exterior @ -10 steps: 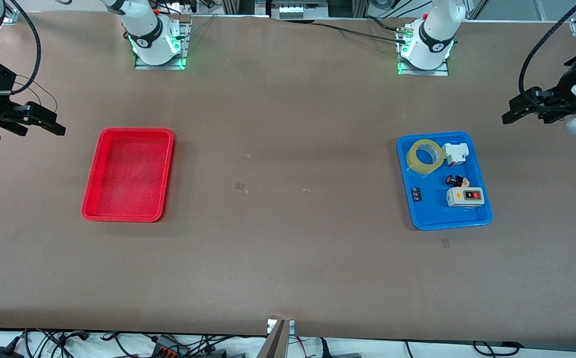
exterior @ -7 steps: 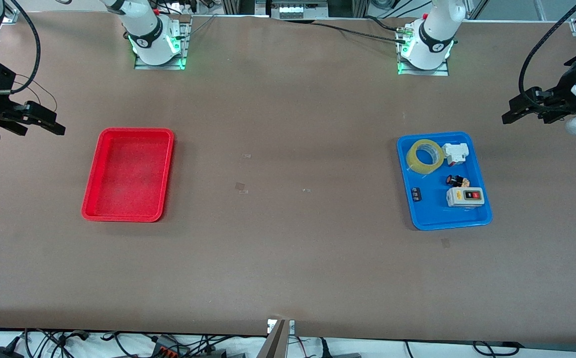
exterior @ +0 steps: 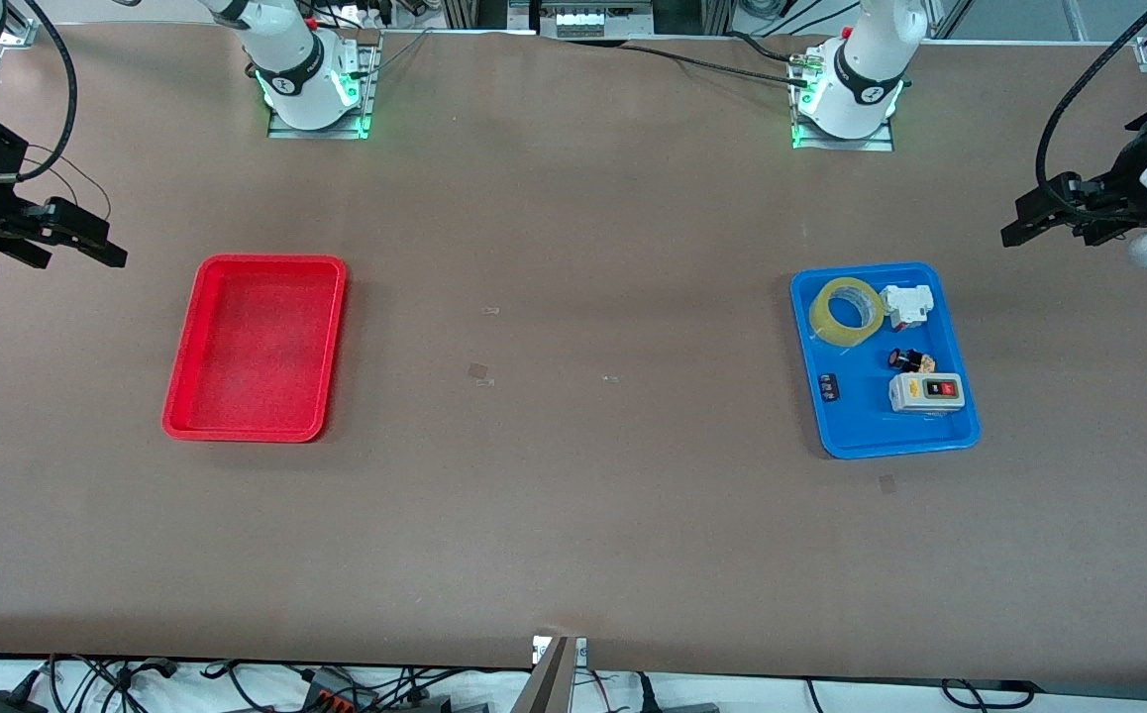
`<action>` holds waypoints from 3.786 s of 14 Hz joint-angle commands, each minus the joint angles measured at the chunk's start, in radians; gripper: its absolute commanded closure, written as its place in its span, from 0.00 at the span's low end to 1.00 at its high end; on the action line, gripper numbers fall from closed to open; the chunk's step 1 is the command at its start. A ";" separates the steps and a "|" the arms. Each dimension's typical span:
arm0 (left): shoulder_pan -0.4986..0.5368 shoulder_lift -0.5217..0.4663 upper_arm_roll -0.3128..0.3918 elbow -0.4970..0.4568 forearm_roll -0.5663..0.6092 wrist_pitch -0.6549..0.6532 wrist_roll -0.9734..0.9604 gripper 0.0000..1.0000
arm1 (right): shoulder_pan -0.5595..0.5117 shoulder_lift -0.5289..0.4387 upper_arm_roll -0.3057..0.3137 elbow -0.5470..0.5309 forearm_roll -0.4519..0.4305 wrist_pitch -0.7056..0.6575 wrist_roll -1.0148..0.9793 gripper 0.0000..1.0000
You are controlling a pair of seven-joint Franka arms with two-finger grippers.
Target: Place and move tape with both arms
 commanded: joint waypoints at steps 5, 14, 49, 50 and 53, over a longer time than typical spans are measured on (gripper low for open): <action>0.004 -0.004 -0.011 0.016 -0.002 -0.040 0.008 0.00 | 0.000 -0.007 0.000 0.002 -0.006 -0.006 -0.017 0.00; -0.007 0.005 -0.037 -0.115 -0.005 -0.027 0.014 0.00 | -0.002 -0.001 0.000 0.008 -0.006 -0.005 -0.017 0.00; 0.008 0.169 -0.037 -0.921 -0.007 1.074 -0.026 0.77 | 0.000 -0.001 0.000 0.013 -0.006 -0.016 -0.017 0.00; 0.008 0.164 -0.035 -0.916 -0.007 1.066 -0.024 0.91 | 0.000 -0.001 0.000 0.013 -0.006 -0.016 -0.017 0.00; 0.015 0.137 -0.034 -0.861 -0.007 0.976 -0.026 1.00 | 0.001 -0.001 0.000 0.014 -0.006 -0.016 -0.017 0.00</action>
